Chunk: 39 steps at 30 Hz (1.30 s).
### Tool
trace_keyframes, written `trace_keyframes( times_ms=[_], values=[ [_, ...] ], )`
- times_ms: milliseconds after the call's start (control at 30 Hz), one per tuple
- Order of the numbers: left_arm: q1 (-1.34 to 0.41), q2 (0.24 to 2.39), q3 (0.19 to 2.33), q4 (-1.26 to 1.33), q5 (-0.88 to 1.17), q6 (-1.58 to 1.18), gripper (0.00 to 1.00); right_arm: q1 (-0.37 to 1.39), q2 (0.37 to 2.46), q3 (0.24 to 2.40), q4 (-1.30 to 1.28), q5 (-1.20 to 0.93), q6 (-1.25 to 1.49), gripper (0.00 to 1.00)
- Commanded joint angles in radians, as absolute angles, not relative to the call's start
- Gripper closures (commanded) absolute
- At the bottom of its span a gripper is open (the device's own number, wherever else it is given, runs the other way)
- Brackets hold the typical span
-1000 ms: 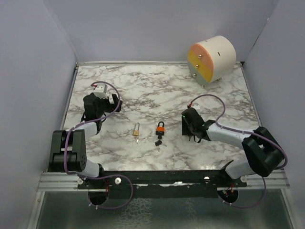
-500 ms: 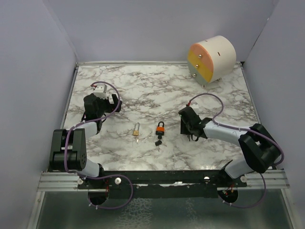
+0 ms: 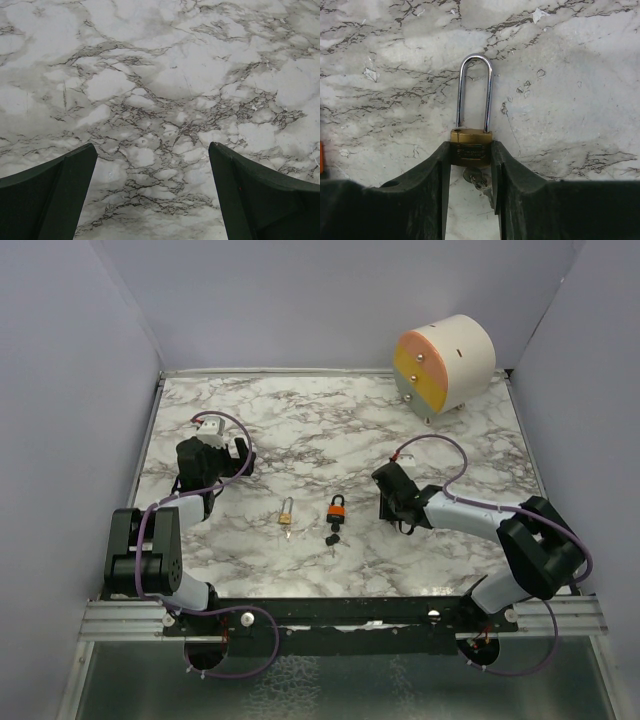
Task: Lock with the key
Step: Pick up the lock from the center of the board.
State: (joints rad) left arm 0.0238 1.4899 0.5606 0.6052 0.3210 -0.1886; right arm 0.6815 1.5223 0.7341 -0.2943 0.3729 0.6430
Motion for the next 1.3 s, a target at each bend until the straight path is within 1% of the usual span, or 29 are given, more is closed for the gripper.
trace_keyframes(
  times_ms=[0, 33, 67, 100, 400, 733, 867, 1033, 1100, 1267],
  values=[
    [0.018, 1.495, 0.57, 0.623, 0.299, -0.188, 0.01, 0.689, 1.574, 0.709, -0.378, 0.362, 0.647, 0.87],
    [0.018, 1.494, 0.57, 0.621, 0.294, -0.187, 0.01, 0.689, 1.576, 0.712, -0.374, 0.357, 0.642, 0.89],
    [0.018, 1.494, 0.572, 0.62, 0.291, -0.186, 0.01, 0.69, 1.58, 0.717, -0.372, 0.355, 0.635, 0.96],
    [0.019, 1.495, 0.571, 0.618, 0.287, -0.185, 0.01, 0.692, 1.583, 0.725, -0.367, 0.356, 0.628, 0.99],
    [0.018, 1.483, 0.575, 0.611, 0.301, -0.175, 0.01, 0.723, 1.597, 0.878, -0.275, 0.364, 0.468, 0.99],
    [0.017, 1.445, 0.609, 0.555, 0.344, -0.141, 0.01, 0.727, 1.542, 0.984, 0.012, 0.309, 0.168, 0.99],
    [0.016, 1.403, 0.62, 0.54, 0.345, -0.132, 0.01, 0.726, 1.472, 0.909, 0.244, 0.248, 0.045, 0.99],
    [0.012, 1.374, 0.673, 0.495, 0.407, -0.135, 0.01, 0.726, 1.338, 0.681, 0.655, 0.074, -0.105, 0.99],
    [0.009, 1.365, 0.699, 0.47, 0.418, -0.15, 0.01, 0.726, 1.302, 0.611, 0.777, 0.057, -0.127, 0.99],
    [-0.023, 1.325, 0.744, 0.468, 0.475, -0.198, 0.01, 0.725, 1.295, 0.551, 0.883, 0.044, -0.195, 0.99]
  ],
)
